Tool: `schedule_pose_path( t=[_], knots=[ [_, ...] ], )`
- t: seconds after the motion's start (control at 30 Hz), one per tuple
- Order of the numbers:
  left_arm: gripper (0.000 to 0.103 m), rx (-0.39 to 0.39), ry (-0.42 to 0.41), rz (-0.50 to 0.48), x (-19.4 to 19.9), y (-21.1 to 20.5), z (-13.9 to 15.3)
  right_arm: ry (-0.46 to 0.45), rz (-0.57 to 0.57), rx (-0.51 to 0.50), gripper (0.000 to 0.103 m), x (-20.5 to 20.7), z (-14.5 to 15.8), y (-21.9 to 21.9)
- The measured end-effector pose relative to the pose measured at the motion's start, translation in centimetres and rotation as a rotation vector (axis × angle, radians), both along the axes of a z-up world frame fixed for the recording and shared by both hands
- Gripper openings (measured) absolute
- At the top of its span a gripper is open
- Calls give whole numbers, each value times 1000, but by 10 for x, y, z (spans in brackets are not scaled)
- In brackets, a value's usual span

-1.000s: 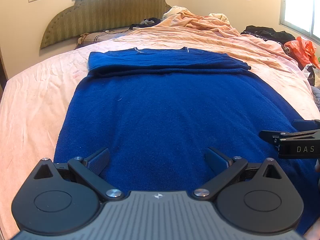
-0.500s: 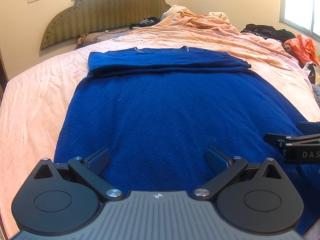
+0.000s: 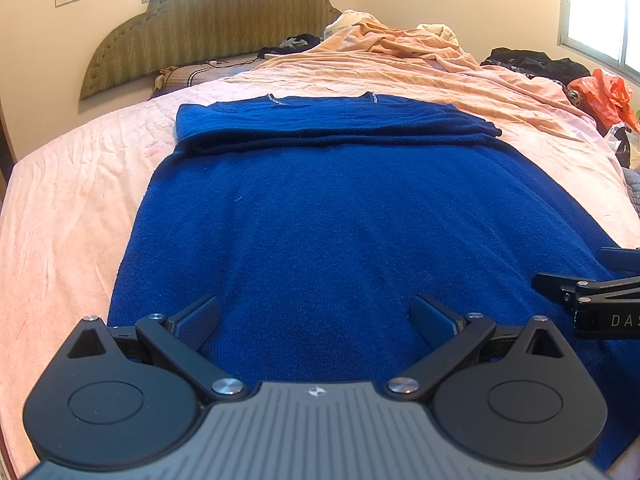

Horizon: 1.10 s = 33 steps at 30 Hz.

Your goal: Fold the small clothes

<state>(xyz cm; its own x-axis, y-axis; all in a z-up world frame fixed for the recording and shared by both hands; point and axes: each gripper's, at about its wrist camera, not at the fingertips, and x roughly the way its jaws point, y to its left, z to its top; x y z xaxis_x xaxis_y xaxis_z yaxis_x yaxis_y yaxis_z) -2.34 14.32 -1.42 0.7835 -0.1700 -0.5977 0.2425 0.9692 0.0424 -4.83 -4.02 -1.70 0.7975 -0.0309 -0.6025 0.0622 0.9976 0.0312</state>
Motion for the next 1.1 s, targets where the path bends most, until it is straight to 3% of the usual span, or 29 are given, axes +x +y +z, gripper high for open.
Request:
schedule_pose_path(
  t=[1.1],
  knots=[
    [103, 30, 1, 3, -13, -1, -1, -3, 10, 0, 101, -11, 0, 0]
  ],
)
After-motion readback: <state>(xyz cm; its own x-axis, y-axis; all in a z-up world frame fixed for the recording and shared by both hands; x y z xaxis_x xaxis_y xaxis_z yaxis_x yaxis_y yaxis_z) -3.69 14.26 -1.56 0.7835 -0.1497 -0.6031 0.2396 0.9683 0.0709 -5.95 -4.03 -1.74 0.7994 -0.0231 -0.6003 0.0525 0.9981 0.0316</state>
